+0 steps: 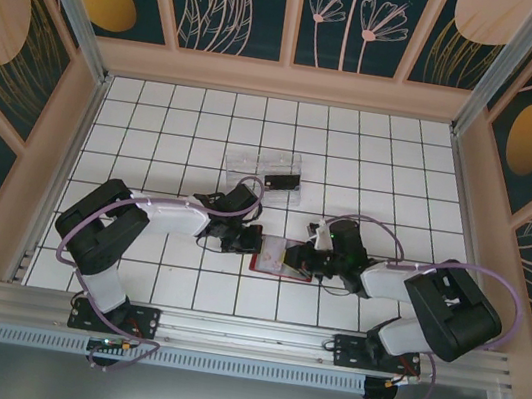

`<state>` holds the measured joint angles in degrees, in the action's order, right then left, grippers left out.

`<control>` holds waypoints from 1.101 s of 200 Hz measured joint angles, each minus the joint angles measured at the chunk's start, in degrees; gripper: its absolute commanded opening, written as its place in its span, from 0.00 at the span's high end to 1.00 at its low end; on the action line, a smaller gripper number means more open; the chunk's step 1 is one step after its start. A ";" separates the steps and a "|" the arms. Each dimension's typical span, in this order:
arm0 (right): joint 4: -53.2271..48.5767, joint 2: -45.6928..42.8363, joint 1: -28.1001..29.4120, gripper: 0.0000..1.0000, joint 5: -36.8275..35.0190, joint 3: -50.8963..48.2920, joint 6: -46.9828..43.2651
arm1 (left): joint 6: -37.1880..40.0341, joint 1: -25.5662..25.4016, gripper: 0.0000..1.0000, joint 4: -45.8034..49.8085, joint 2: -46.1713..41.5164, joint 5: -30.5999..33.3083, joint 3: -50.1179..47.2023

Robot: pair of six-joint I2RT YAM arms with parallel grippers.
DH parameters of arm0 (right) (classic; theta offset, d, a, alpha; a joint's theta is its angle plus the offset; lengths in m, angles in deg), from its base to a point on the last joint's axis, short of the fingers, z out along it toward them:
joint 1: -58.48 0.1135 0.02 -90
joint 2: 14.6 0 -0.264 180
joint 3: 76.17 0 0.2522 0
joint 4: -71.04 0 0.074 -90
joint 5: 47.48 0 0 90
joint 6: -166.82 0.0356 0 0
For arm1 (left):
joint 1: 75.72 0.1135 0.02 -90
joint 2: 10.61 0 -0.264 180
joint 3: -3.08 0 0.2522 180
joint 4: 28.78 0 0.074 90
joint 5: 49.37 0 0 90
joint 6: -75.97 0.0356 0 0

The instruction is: Take the credit cards out of the card holder

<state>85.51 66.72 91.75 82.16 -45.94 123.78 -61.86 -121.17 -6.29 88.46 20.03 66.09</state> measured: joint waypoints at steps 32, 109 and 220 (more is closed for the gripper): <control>0.35 -0.70 -0.42 0.94 0.59 -0.46 0.33 | 0.00 0.00 1.00 0.02 0.00 0.02 0.00; -2.05 -3.82 -1.16 1.00 0.70 -0.48 -0.37 | 0.00 0.00 1.00 0.02 0.00 0.02 0.00; -13.22 -6.08 -4.61 1.00 0.46 -0.48 -6.23 | 0.00 0.00 1.00 0.02 0.00 0.02 0.02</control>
<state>72.28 60.64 87.14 82.62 -46.42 117.55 -61.86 -121.17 -6.26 88.46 20.06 66.11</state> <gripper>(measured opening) 0.052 0.052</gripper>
